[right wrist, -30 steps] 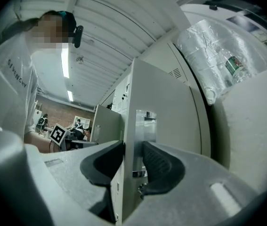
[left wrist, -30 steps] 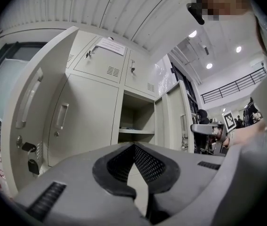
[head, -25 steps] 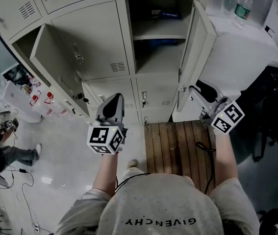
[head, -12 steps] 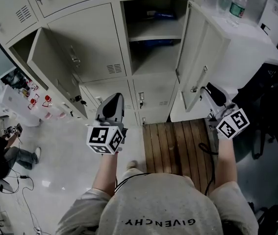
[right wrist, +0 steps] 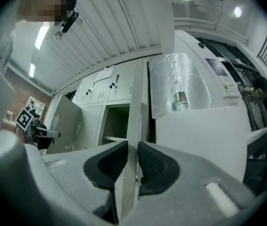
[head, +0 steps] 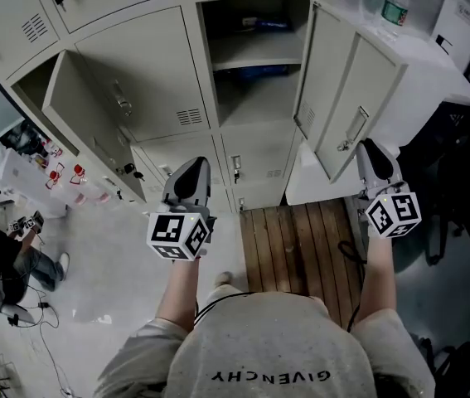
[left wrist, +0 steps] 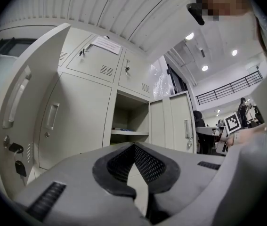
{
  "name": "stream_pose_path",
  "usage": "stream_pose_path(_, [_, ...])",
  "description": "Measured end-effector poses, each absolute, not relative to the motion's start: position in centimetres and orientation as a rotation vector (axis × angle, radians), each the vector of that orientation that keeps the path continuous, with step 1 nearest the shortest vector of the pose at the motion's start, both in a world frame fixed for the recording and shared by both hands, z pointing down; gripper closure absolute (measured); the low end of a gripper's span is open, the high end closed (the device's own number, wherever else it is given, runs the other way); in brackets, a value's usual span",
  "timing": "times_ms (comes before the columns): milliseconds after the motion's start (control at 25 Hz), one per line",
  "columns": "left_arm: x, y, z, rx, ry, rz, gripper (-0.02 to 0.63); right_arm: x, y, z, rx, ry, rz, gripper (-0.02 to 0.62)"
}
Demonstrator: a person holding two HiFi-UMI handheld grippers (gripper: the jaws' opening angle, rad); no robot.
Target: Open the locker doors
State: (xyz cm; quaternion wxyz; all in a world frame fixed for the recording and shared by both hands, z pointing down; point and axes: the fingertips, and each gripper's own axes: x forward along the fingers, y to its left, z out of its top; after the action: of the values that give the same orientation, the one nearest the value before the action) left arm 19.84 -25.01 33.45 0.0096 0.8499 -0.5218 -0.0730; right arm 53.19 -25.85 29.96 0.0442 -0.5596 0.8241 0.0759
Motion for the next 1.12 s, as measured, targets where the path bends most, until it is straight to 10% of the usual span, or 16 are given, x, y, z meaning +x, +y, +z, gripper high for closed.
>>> stream_pose_path(1120, [18.4,-24.7,33.4,2.629,-1.653,-0.237,0.607,57.4,-26.9,29.4,-2.117,2.246,0.231,0.595])
